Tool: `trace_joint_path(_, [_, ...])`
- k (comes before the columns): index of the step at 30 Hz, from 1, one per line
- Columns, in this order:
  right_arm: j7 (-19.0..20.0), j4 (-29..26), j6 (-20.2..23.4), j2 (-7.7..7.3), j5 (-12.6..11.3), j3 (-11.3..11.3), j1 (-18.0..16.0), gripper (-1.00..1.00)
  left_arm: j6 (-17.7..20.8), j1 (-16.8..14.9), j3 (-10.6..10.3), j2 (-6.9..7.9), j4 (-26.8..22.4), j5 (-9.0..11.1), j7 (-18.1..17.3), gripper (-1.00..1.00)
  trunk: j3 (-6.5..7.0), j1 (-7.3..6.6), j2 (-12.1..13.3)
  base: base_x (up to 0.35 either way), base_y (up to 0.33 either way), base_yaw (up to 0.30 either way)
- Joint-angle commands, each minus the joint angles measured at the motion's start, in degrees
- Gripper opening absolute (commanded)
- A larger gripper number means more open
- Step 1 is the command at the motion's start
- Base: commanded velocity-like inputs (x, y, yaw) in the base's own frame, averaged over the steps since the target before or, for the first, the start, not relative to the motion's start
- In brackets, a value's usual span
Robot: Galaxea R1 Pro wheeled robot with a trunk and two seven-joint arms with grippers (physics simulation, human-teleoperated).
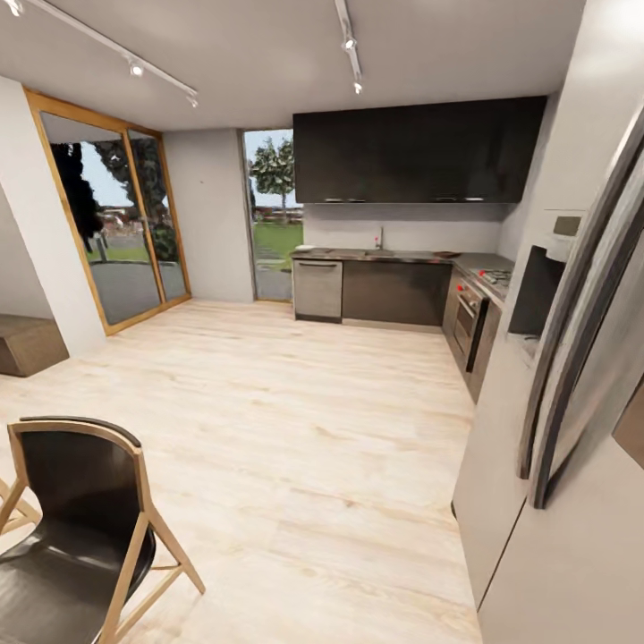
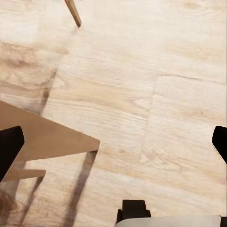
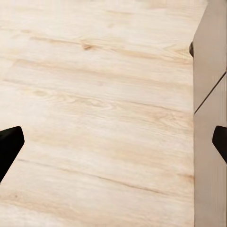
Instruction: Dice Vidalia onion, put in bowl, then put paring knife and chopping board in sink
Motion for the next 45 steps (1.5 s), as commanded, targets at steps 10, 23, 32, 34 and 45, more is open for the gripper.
trace_joint_path(10, [0.0,0.0,-0.2,0.0,0.0,0.0,0.0,1.0,-0.1,0.0,0.0,0.0,0.0,0.0,0.0,1.0,-0.05,0.03,0.0,0.316,0.0,0.0])
trace_joint_path(23, [0.0,0.0,-0.2,0.0,0.0,0.0,0.0,1.0,-0.1,0.0,0.0,0.0,0.0,0.0,0.0,1.0,-0.05,0.03,0.0,0.316,-0.008,0.0])
trace_joint_path(32, [0.0,0.0,-0.2,0.0,0.0,0.0,0.0,1.0,-0.1,0.0,0.0,0.0,0.0,0.0,0.0,1.0,-0.05,0.03,0.0,0.316,-0.081,0.0])
trace_joint_path(34, [0.0,0.0,-0.2,0.0,0.0,0.0,0.0,1.0,-0.1,0.0,0.0,0.0,0.0,0.0,0.0,1.0,-0.05,0.03,0.0,0.316,-0.11,0.0])
trace_joint_path(45, [0.0,0.0,-0.1,0.0,0.0,0.0,0.0,1.0,-0.1,0.0,0.0,0.0,0.0,0.0,0.0,1.0,-0.05,0.03,0.0,0.315,-0.08,0.0])
